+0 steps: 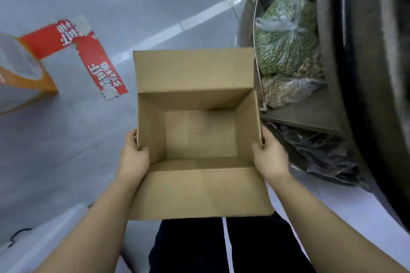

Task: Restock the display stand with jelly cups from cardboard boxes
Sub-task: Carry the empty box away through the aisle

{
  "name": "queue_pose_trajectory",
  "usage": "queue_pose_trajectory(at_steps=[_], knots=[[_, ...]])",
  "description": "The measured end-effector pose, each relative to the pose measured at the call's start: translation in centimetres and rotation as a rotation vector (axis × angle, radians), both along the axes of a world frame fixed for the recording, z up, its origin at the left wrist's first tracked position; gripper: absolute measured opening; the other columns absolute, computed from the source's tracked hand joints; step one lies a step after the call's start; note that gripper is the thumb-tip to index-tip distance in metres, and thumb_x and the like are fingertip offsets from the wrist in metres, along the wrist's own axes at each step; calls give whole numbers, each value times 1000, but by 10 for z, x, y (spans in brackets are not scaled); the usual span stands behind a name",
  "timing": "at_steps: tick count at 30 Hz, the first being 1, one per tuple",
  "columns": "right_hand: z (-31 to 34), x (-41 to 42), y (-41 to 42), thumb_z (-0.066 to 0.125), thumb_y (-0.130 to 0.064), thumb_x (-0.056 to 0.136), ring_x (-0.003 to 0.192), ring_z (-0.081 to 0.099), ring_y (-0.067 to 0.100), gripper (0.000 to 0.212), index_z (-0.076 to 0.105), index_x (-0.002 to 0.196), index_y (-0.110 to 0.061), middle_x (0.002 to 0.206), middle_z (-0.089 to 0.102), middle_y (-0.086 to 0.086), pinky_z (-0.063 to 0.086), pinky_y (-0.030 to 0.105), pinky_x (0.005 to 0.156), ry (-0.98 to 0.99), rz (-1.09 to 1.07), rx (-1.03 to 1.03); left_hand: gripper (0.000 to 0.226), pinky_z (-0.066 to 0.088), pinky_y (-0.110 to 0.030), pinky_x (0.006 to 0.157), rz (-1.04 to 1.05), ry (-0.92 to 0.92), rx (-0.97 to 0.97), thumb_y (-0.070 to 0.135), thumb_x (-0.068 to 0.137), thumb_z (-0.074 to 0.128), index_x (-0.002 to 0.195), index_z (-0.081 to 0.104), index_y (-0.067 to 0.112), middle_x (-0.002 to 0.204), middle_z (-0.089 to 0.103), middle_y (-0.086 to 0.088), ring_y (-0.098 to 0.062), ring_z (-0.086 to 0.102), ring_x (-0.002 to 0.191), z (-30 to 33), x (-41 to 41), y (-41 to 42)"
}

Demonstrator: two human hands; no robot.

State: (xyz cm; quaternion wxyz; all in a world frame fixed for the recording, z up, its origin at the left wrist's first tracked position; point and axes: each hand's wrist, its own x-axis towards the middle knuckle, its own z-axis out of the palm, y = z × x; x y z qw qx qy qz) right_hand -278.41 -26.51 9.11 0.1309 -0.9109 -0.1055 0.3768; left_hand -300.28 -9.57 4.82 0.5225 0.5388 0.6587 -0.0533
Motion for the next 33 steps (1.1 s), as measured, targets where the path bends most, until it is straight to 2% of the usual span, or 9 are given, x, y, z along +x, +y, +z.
queue_pose_trajectory(at_steps=[2, 4, 7, 12, 16, 20, 26, 31, 33], knots=[[65, -4, 30, 46, -17, 88, 98, 60, 33, 47, 45, 132, -35, 109, 68, 8, 46, 37, 77, -5, 62, 60, 44, 44, -12, 56, 103, -68, 35, -8, 82, 38, 120, 45, 14, 96, 60, -1, -5, 55, 74, 65, -12, 15], [126, -2, 60, 46, -17, 87, 91, 59, 31, 46, 48, 129, -37, 100, 69, 7, 42, 35, 71, -36, 99, 129, 45, 41, -3, 52, 173, -163, 97, -11, 81, 40, 117, 48, 13, 94, 61, 2, -8, 57, 78, 129, -18, 38], [202, 6, 98, 45, -19, 86, 76, 58, 26, 39, 52, 114, -45, 81, 68, 4, 38, 33, 64, -74, 93, 262, 48, 46, -6, 63, 253, -315, 177, -9, 81, 45, 115, 53, 25, 99, 66, 11, 1, 62, 83, 212, -18, 80], [271, 36, 163, 45, -18, 86, 83, 59, 28, 29, 58, 107, -31, 84, 66, 2, 45, 38, 77, -110, 48, 383, 62, 47, -18, 85, 269, -488, 280, -11, 77, 46, 129, 52, 22, 114, 65, 9, -4, 61, 101, 297, 17, 153], [294, 85, 212, 44, -15, 85, 87, 58, 35, 25, 59, 105, -19, 94, 66, 17, 47, 43, 81, -162, 25, 428, 67, 45, -30, 96, 296, -539, 274, -10, 73, 46, 132, 50, 20, 123, 63, 0, -15, 60, 110, 325, 69, 205], [302, 144, 259, 48, -20, 86, 73, 54, 23, 32, 58, 116, -21, 72, 59, 0, 38, 32, 63, -192, 27, 445, 62, 47, -35, 95, 268, -498, 292, -6, 69, 49, 116, 61, 32, 110, 68, 8, -16, 62, 107, 337, 124, 255], [309, 232, 343, 47, -22, 89, 57, 51, 13, 32, 53, 121, -19, 64, 54, -4, 35, 27, 49, -122, 11, 467, 61, 49, -22, 78, 231, -436, 265, -7, 74, 49, 110, 61, 40, 94, 69, 27, 1, 65, 90, 355, 216, 348], [308, 291, 419, 43, -20, 89, 71, 58, 15, 41, 48, 129, -28, 76, 59, -7, 50, 37, 71, -93, -69, 452, 62, 52, -34, 85, 172, -423, 239, -1, 76, 49, 122, 55, 41, 116, 65, 17, -12, 63, 104, 361, 290, 432], [304, 314, 449, 40, -18, 87, 69, 57, 13, 41, 50, 124, -31, 76, 60, -7, 49, 35, 67, -82, -117, 447, 62, 53, -38, 84, 123, -432, 226, 0, 76, 48, 121, 55, 41, 117, 64, 15, -15, 63, 104, 359, 322, 469]])
